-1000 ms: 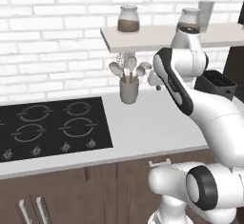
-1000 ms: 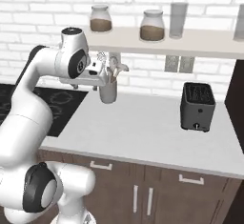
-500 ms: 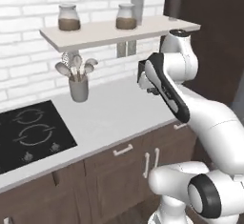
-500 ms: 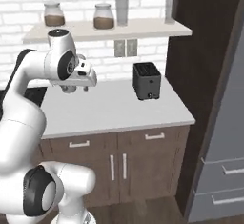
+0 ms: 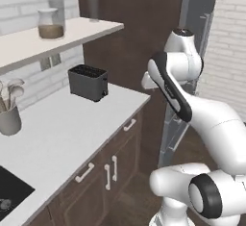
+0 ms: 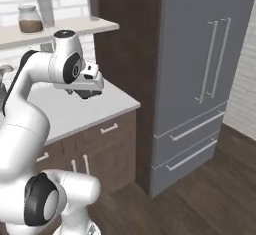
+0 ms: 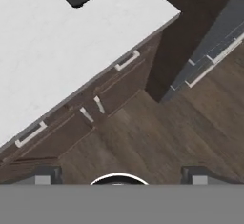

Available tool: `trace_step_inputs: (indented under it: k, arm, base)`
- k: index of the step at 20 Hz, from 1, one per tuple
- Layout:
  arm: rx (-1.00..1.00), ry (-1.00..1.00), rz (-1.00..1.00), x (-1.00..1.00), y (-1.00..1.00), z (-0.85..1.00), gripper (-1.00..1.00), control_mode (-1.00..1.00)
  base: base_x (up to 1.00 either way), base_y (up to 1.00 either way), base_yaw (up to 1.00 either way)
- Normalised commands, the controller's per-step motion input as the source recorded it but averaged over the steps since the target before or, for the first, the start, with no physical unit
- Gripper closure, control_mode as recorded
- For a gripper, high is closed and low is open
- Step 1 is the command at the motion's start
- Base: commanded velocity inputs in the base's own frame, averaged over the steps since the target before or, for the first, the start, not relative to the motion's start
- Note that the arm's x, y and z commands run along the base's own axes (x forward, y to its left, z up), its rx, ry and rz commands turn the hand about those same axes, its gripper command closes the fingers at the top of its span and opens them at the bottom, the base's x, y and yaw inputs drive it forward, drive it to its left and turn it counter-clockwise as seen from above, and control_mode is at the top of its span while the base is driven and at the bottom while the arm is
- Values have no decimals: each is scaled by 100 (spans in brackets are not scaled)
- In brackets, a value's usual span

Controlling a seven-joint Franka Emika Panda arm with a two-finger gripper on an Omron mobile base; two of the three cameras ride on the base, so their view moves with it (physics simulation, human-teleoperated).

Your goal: Take a straw from the drawer in front and place it inside the glass cup on the dining counter.

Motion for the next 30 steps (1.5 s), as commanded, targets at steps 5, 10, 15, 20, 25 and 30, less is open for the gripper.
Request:
trace_step_inputs:
  k: [5, 10, 15, 20, 25, 30]
  arm:
    - [0, 0, 0, 0, 0, 0, -100, 100]
    - [0, 0, 0, 0, 0, 0, -100, 100]
    - [0, 0, 0, 0, 0, 0, -100, 100]
    - [0, 0, 0, 0, 0, 0, -100, 100]
    - [11, 1, -12, -3, 15, 0, -100, -100]
    - [50, 0, -14, -16, -51, -7, -100, -100]
  base:
    - [-52, 81, -36]
    - [-64, 72, -13]
    - [-17, 74, -28]
    - [4, 82, -54]
    - [0, 49, -27]
    - [0, 0, 0]
